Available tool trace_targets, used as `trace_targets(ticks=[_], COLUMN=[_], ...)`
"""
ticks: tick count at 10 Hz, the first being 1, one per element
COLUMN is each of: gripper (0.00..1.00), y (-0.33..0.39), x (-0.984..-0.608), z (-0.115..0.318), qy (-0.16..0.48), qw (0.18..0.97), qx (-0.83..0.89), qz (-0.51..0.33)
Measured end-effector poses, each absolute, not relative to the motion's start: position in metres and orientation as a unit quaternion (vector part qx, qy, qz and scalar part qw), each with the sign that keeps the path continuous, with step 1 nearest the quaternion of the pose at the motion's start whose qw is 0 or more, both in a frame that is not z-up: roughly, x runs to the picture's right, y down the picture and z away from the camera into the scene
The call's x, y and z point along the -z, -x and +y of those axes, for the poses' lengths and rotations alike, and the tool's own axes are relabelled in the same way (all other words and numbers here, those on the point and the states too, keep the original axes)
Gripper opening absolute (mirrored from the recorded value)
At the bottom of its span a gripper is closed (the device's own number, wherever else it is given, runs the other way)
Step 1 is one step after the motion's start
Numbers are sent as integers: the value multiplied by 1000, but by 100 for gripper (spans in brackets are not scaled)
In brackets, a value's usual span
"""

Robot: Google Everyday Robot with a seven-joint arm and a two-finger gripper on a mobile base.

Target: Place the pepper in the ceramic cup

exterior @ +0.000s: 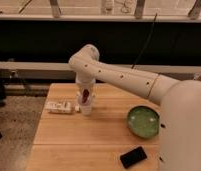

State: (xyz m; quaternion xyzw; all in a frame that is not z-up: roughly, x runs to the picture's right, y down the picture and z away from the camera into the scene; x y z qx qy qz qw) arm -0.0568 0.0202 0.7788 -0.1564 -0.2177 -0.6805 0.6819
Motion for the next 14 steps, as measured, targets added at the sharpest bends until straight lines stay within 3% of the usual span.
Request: trace_targets(ticks=[12,14], gripper=[23,29], y=[56,59], x=[-781,-781], z=[20,21], qy=[142,139], qw=[680,679], qx=[684,685], qz=[-222,-225])
